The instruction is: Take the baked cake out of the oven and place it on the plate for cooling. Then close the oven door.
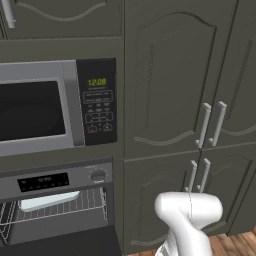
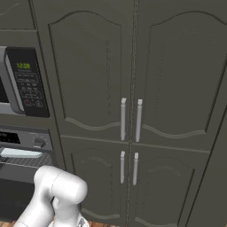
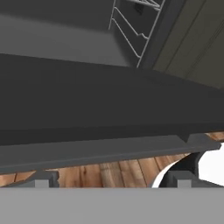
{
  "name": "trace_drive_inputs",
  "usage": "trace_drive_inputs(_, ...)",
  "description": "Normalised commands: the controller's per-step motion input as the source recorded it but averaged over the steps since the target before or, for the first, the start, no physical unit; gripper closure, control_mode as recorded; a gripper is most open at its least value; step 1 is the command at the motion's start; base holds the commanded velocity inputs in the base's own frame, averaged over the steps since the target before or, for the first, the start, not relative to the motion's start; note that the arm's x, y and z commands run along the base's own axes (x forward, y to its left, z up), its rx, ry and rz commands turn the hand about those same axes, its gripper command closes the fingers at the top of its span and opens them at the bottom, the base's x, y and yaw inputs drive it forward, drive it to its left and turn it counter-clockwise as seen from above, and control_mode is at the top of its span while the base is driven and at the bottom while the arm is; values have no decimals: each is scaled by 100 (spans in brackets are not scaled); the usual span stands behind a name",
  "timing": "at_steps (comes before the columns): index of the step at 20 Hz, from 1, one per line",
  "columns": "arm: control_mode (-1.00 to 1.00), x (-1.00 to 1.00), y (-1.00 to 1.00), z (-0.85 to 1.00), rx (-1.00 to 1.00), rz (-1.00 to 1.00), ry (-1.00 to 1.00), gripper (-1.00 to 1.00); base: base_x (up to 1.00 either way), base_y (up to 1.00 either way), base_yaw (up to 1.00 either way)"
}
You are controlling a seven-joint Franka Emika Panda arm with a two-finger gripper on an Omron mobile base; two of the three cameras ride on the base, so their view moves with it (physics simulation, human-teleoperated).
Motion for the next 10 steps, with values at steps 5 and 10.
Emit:
trace_drive_inputs(5,-100,11,11,-14,0,0,-8,-100,0,0,0)
trace_drive_inputs(10,-100,20,9,-9,0,0,-11,-100,0,0,0)
